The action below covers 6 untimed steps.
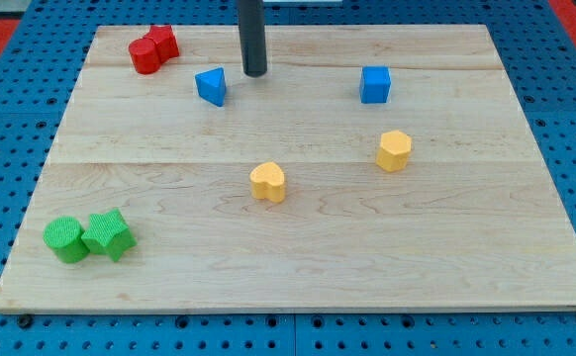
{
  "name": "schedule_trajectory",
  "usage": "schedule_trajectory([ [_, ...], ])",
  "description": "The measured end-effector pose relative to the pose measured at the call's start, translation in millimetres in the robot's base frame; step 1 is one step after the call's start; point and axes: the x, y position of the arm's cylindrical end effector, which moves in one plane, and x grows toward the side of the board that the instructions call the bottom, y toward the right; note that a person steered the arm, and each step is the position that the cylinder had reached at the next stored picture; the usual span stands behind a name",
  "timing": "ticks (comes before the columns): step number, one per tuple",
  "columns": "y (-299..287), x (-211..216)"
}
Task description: Place the blue triangle to the bottom of the red circle
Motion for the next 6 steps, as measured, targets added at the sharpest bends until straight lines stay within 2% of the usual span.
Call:
schedule_trajectory([
  [1, -85.7, 17.9],
  [2, -96.5, -1.7],
  [3, -68.8, -45.7],
  [4, -111.7, -39.0],
  [5, -114.7, 5.6],
  [6, -117.4, 26.3],
])
